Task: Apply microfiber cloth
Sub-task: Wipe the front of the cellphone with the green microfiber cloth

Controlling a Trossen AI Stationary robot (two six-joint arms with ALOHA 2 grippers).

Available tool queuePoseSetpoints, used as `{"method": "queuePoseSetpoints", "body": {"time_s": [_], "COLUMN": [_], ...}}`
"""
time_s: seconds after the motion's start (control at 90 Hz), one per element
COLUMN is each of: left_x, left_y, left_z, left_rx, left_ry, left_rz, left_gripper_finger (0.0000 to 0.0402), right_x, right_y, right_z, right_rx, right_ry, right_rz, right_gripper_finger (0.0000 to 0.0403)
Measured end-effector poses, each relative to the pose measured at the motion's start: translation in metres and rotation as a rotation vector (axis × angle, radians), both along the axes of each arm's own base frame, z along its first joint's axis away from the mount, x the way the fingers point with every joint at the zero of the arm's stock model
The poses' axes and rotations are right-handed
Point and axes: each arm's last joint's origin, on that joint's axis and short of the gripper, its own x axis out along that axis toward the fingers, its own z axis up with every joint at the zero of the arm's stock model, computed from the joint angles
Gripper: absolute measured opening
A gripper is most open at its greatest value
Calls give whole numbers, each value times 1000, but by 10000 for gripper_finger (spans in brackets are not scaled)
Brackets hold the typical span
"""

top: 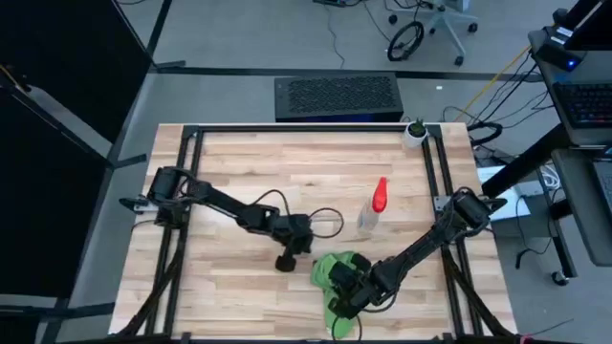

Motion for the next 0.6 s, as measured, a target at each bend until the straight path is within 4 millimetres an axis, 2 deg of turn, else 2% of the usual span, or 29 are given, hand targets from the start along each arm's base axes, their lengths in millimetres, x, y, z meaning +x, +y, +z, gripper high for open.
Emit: {"method": "queuePoseSetpoints", "body": {"time_s": [0.244, 0.433, 0.6], "left_x": [-20, -19, -17], "left_y": [-2, -13, -27], "left_z": [-4, 6, 13], "left_rx": [-49, -79, -121], "left_ry": [-33, -99, -174], "left_rz": [39, 21, 5], "left_gripper_finger": [0, 0, 0], "right_x": [5, 7, -13], "right_y": [-9, -18, -25], "right_z": [10, 47, 83], "right_rx": [-29, -57, -74], "right_ry": [-54, -205, -216], "right_rz": [-29, -60, -35], "right_gripper_finger": [25, 25, 25]}}
